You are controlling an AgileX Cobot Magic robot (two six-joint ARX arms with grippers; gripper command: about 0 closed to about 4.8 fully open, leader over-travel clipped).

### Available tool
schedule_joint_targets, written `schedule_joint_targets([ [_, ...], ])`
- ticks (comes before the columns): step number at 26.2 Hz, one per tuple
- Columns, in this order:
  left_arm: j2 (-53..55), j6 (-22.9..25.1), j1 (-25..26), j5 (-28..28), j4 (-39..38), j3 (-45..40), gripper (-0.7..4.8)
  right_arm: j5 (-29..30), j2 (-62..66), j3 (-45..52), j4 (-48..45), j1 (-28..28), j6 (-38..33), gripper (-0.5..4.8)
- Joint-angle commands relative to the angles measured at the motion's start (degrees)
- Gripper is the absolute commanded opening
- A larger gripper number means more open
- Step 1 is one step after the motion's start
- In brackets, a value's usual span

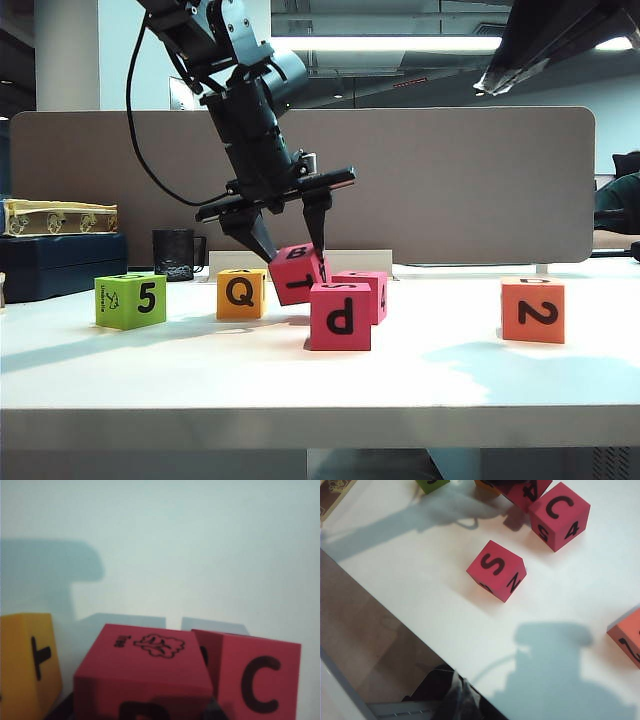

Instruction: Select the appropriate blocks from the scattered letter blocks on the table and arrange them in a row to spell out "ABCD".

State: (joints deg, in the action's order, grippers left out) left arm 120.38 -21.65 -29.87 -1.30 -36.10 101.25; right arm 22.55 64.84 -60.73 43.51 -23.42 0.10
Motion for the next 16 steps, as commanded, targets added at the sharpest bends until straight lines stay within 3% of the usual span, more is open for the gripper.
schedule_joint_targets([
  [1,0.2,0.2,-0.1,0.2,0.1,0.1,2.38,0.1,-0.2,-0.2,-0.2,0.0,0.2,-0.01],
  [16,1.9,0.2,-0.1,0.0,1.3,0.1,2.52,0.1,-0.2,-0.2,0.0,0.0,0.2,-0.01],
])
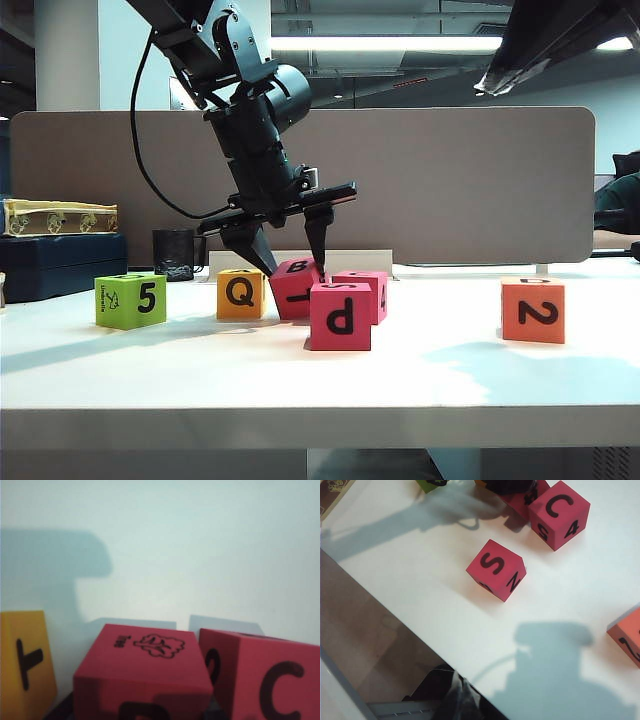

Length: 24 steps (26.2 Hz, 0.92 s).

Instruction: Select the appropriate blocks from the scattered letter blocks on the table and arrange them in a row to spell out "ABCD".

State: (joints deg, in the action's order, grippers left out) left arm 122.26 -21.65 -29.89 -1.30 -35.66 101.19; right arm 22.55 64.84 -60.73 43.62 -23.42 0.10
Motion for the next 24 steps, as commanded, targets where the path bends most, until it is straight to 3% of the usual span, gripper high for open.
schedule_joint_targets([
  [1,0.0,0.2,-0.1,0.0,1.3,0.2,2.95,0.1,-0.2,-0.2,-0.1,0.0,0.2,-0.01],
  [3,0.0,0.2,-0.1,0.0,1.7,0.3,3.43,0.1,-0.2,-0.2,-0.1,0.0,0.2,-0.01],
  [24,-2.6,4.4,0.0,0.2,5.5,0.6,3.44,-0.7,-0.2,-0.2,-0.8,0.0,0.2,-0.01],
])
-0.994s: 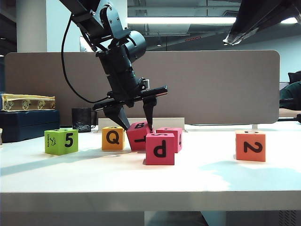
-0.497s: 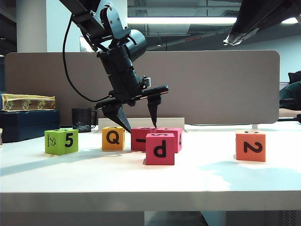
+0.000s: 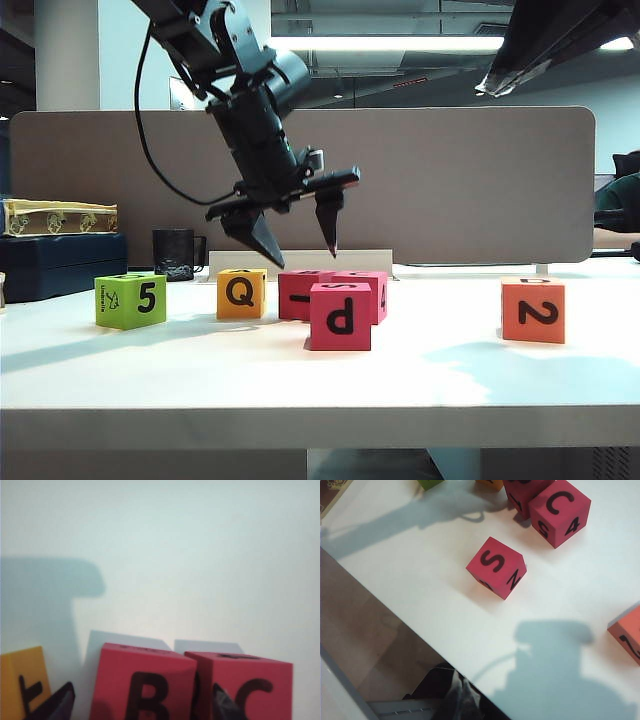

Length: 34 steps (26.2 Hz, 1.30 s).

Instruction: Select the appropriate blocks from the scattered letter blocks on the table and arrange them in a row to spell out "ABCD".

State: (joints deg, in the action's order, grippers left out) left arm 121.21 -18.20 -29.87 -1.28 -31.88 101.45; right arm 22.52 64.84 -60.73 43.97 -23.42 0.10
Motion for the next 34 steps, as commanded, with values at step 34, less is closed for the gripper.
schedule_joint_targets([
  [34,-24.2,12.4,-0.1,-10.5,-5.2,0.5,2.32,-16.2,16.0,-0.2,-7.9,8.2,-4.9,1.65],
])
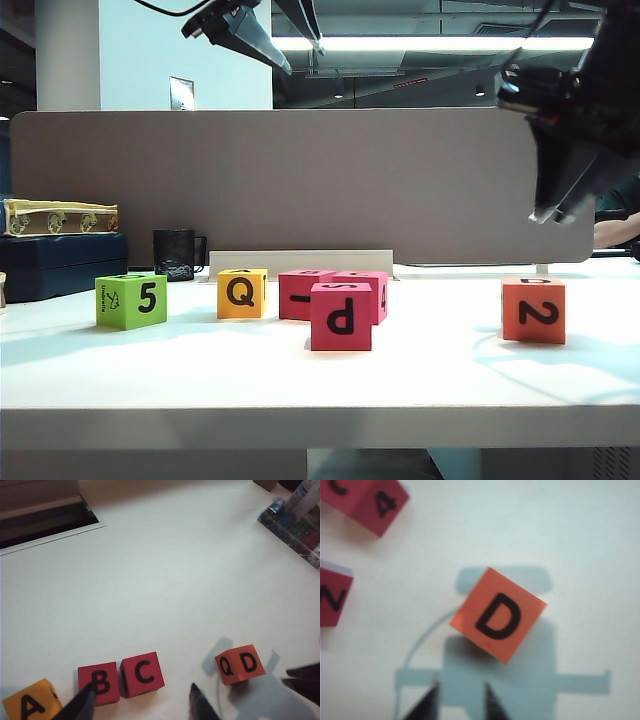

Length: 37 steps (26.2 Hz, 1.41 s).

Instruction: Select the appropriate blocks from the scattered letter blocks on the table and arrange them in a row to spell out "ABCD".

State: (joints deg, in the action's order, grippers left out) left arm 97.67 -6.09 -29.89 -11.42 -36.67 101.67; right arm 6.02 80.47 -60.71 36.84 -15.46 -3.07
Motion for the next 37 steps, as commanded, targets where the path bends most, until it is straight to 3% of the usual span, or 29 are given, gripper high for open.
schedule_joint_targets([
  [1,-0.8,0.3,-0.1,-0.4,-0.6,0.3,2.32,0.3,0.7,-0.3,-0.9,0.2,-1.7,1.99],
  [5,-0.9,0.3,-0.1,-0.4,-1.4,0.3,2.32,0.3,1.5,-0.3,-2.5,0.2,-3.4,2.27],
  [10,-0.9,0.3,-0.1,-0.4,-2.7,0.3,2.33,0.3,2.5,-0.3,-3.6,0.2,-4.5,3.12],
  [15,-0.9,0.3,-0.1,-0.4,-3.7,0.3,2.33,0.3,4.2,-0.3,-4.4,0.2,-4.5,3.12],
  [20,-1.2,0.3,-0.1,-0.5,-4.9,0.4,2.33,0.2,6.8,-0.3,-5.0,0.2,-4.5,3.51],
  [28,-3.3,1.7,-0.1,-0.9,-5.2,0.4,2.33,-0.2,9.1,-0.3,-7.3,0.2,-4.5,3.52],
  [30,-3.9,2.1,-0.1,-0.9,-5.3,0.4,2.33,-0.6,9.3,-0.3,-7.6,0.2,-4.5,3.74],
  [32,-5.0,2.9,-0.1,-0.9,-5.2,0.4,2.33,-2.8,9.5,-0.3,-7.4,0.2,-4.5,4.64],
  [37,-5.9,3.1,-0.1,-0.9,-5.2,0.4,2.33,-3.1,9.7,-0.3,-8.0,0.2,-4.5,4.66],
])
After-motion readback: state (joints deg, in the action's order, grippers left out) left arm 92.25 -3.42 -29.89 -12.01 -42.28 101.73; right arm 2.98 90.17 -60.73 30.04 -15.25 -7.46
